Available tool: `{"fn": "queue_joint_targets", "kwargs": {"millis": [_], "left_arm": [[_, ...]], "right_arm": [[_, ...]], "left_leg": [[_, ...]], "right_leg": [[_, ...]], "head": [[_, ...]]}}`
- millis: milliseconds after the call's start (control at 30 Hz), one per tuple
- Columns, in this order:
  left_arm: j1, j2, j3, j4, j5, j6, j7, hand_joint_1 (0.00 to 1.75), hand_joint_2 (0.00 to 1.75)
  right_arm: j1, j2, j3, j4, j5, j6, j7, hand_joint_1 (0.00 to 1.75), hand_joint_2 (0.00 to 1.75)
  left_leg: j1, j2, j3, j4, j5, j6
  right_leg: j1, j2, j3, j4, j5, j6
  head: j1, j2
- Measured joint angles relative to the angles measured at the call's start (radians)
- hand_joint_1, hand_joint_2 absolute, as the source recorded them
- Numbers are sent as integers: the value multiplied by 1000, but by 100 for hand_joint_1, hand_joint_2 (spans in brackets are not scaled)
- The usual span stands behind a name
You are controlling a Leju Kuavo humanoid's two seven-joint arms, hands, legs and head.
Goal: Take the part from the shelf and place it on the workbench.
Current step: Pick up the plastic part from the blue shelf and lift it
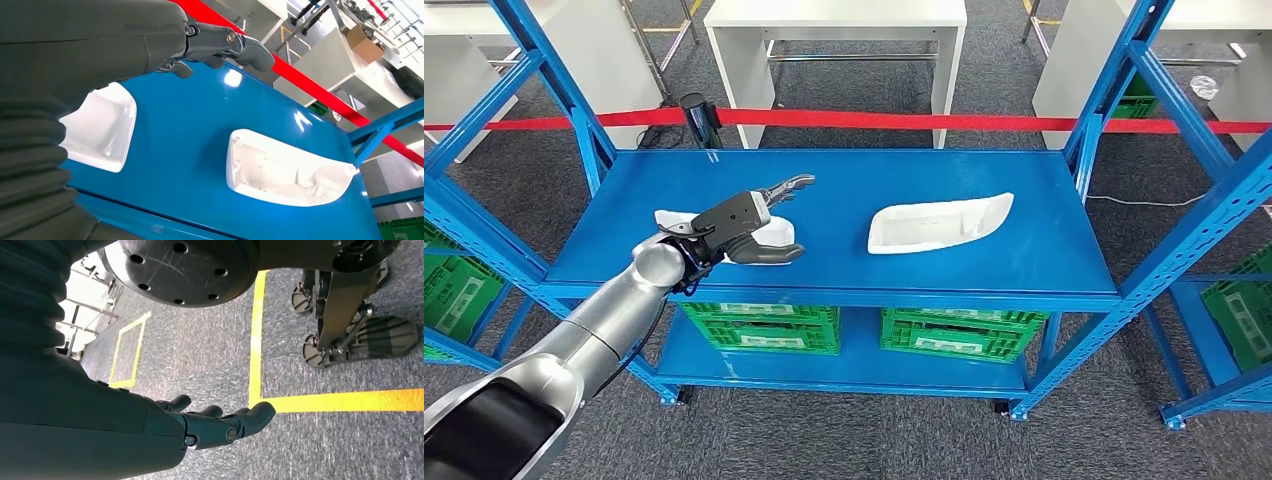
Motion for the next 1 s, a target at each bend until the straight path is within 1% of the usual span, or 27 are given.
{"fn": "queue_joint_targets", "kwargs": {"millis": [33, 100, 233, 467, 600, 733, 933, 1000], "left_arm": [[0, 1, 0, 0, 0, -1, 0, 0, 175], [1, 2, -1, 0, 3, -10, -6, 0, 175], [2, 3, -4, 0, 9, -30, -31, 0, 175], [1, 0, -15, 1, -12, -11, -59, 0, 175], [-1, 1, -26, 8, -97, 62, -72, 0, 175], [-6, 6, -56, 24, -201, 135, -63, 0, 175], [-16, 10, -121, 69, -357, 249, -19, 0, 175], [-21, 8, -148, 94, -402, 273, -8, 0, 175]], "right_arm": [[0, 0, 0, 0, 0, 0, 0, 0, 175], [0, 0, 0, 0, 0, 0, 0, 0, 175], [0, 0, 0, 0, -2, -1, -1, 0, 175], [2, 0, -7, 0, -10, -7, -3, 0, 175], [2, 0, -13, 0, -10, -9, -5, 0, 175], [2, 0, -14, 0, -9, -9, -6, 0, 175], [2, 0, -17, 0, -7, -8, -1, 0, 175], [2, 0, -19, 0, -6, -8, 0, 0, 175]], "left_leg": [[0, 0, 0, 0, 0, -3], [0, 0, 0, 0, 1, -4], [0, 0, 0, 0, 1, -5], [-2, 0, 0, 3, 0, -3], [-2, 0, 0, 3, -1, -2], [-2, 0, 0, 4, -1, -2], [-2, 0, 0, 4, -1, -2], [-2, 0, 0, 4, -1, -2]], "right_leg": [[0, 0, 0, 0, 0, 0], [0, 0, 0, 0, 0, 0], [-1, -1, 1, 0, 0, 0], [-5, -1, 2, -1, 1, 1], [-5, -1, 3, -1, 1, 2], [-5, -1, 3, -1, 1, 2], [-5, -1, 3, -1, 1, 2], [-5, 0, 3, -1, 1, 2]], "head": [[0, 0], [0, 0], [0, 0], [0, 0], [0, 0], [0, 0], [0, 0], [0, 0]]}}
